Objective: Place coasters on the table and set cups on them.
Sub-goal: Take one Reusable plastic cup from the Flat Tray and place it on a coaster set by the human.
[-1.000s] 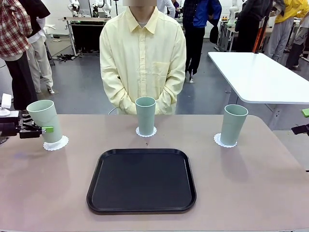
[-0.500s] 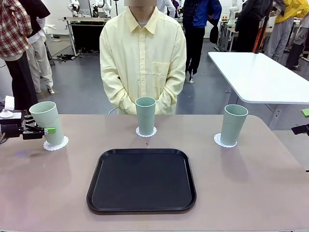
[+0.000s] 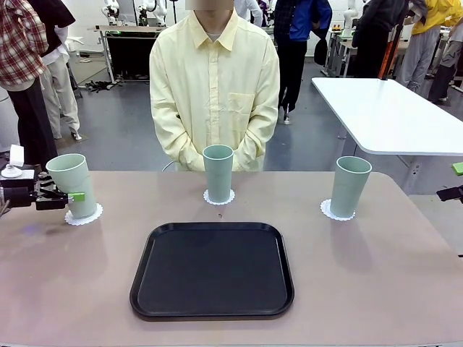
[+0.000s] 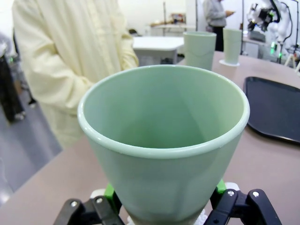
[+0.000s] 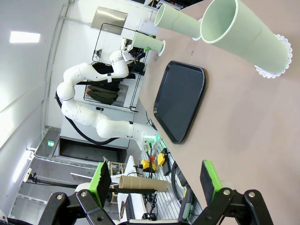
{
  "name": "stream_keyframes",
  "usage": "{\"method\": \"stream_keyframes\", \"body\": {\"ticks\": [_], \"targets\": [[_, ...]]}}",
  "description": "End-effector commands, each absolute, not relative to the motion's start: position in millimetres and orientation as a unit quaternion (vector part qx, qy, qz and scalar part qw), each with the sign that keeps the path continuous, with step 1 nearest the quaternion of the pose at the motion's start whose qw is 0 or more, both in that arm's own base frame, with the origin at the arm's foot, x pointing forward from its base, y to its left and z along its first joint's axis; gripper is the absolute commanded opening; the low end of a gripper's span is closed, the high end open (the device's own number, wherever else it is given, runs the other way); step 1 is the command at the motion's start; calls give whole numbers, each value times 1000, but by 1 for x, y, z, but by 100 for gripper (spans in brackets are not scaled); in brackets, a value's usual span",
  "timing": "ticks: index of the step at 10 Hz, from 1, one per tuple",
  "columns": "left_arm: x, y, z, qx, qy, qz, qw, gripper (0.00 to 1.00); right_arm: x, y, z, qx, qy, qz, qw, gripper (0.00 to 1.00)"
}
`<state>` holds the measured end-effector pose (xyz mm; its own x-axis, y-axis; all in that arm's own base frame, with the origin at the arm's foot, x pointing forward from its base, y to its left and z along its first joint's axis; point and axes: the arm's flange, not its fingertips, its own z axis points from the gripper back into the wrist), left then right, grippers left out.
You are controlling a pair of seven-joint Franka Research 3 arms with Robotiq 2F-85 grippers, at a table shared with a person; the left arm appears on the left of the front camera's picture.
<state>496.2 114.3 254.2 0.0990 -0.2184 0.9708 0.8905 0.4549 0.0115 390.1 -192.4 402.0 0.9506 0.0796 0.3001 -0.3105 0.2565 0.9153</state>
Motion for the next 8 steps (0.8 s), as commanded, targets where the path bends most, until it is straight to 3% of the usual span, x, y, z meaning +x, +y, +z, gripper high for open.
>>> {"method": "stream_keyframes", "body": {"ticks": [1, 6, 7, 8], "targets": [[498, 111, 250, -302, -535, -420, 667, 85, 390, -191, 403, 597, -95, 123, 787, 100], [495, 110, 243, -303, -527, -427, 669, 85, 390, -191, 403, 597, -95, 123, 787, 100], [495, 111, 243, -305, -525, -426, 671, 100, 390, -191, 403, 597, -95, 123, 787, 100], [495, 111, 243, -305, -521, -429, 672, 100, 390, -191, 403, 597, -95, 123, 787, 100]]}}
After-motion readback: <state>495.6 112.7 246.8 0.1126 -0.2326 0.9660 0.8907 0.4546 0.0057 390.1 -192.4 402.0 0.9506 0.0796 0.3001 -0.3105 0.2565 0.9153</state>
